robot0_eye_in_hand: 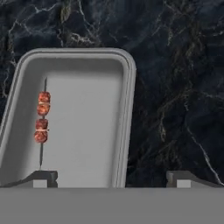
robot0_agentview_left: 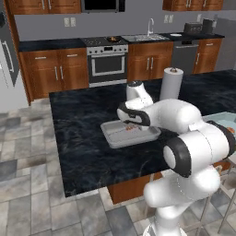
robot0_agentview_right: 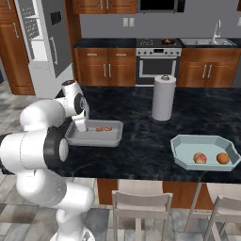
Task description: Place the cold items (peach and tangerine) from the fridge in one tupperware on the dining counter. Place the warm items (hot dog and kebab skewer) in the stove area in another tupperware.
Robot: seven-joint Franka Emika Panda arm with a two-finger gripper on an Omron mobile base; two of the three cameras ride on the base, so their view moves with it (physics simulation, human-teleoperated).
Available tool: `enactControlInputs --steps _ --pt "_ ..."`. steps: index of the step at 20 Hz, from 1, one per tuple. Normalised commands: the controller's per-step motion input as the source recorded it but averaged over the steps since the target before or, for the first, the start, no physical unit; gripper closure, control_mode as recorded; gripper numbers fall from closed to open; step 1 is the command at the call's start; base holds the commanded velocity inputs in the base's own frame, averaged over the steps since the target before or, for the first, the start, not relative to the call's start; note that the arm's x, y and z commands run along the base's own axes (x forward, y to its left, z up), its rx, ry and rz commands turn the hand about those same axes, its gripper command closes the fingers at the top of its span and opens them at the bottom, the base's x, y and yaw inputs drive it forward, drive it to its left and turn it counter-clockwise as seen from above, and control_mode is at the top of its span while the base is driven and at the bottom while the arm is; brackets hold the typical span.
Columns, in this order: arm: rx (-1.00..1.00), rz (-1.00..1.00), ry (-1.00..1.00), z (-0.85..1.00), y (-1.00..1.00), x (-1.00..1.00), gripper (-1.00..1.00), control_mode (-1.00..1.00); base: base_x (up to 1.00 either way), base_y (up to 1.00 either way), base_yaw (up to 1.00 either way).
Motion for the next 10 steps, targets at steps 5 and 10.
enactControlInputs --steps 5,10 --pt "-0.18 0.22 0.02 0.48 0.06 -0.72 -1.00 -1.00 0.00 0.00 0.00" --pt "-0.24 0.37 0.04 0.48 0.04 -0.73 -1.00 -1.00 0.00 0.00 0.00"
